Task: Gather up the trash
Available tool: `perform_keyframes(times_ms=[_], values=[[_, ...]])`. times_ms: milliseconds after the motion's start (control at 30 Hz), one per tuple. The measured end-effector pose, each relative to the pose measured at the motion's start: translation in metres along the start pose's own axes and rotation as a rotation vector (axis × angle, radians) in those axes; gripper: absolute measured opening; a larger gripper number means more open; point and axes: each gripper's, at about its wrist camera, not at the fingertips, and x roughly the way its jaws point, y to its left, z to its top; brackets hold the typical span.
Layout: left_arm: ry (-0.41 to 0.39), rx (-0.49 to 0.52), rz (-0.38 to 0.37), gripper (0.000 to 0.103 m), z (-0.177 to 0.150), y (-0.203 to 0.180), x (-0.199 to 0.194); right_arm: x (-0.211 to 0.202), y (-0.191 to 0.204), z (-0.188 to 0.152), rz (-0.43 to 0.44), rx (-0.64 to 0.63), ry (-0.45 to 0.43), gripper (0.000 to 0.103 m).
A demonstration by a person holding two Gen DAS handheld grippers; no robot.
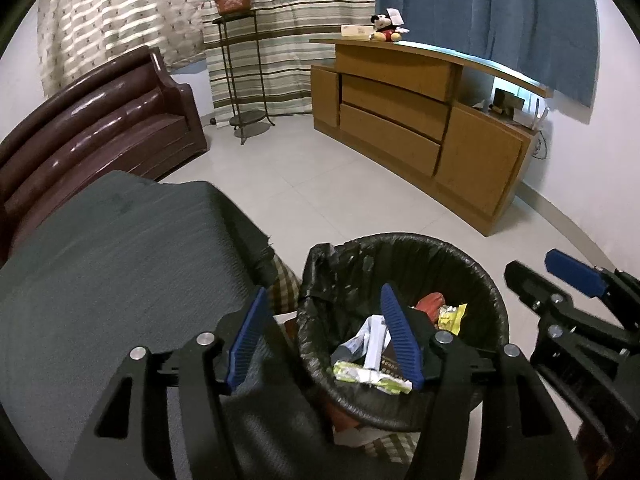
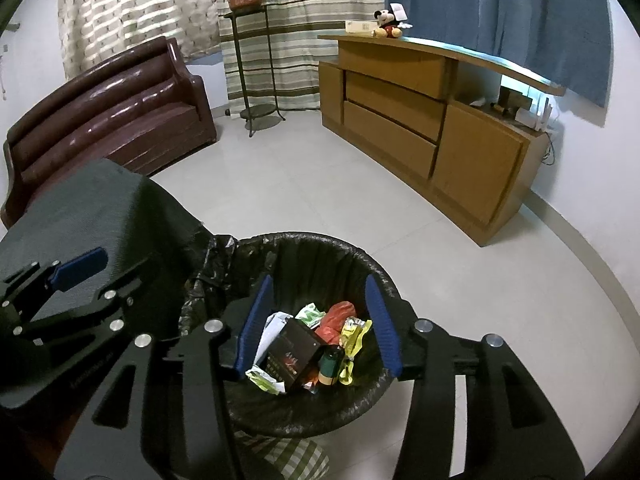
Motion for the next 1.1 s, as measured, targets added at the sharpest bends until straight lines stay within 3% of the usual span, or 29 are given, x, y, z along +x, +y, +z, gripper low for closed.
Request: perform_keyframes(times_ms=[633, 733, 1100], values=[[-0.067, -0.076, 0.053, 0.065, -0.027, 0.040, -0.064, -0.062, 0.030, -0.014, 0.008, -0.052, -0.069, 0.057], [-0.080, -0.086, 0.062, 0.065, -0.030, 0.044, -0.072, -0.070, 0.035, -0.018, 0.012, -0.063, -0.076, 0.063], [-0.117, -0.107, 0.087, 0.069, -0.044, 0.061, -0.092, -0.083, 0.044, -0.023, 0.016, -0.081, -0.091, 0.063]])
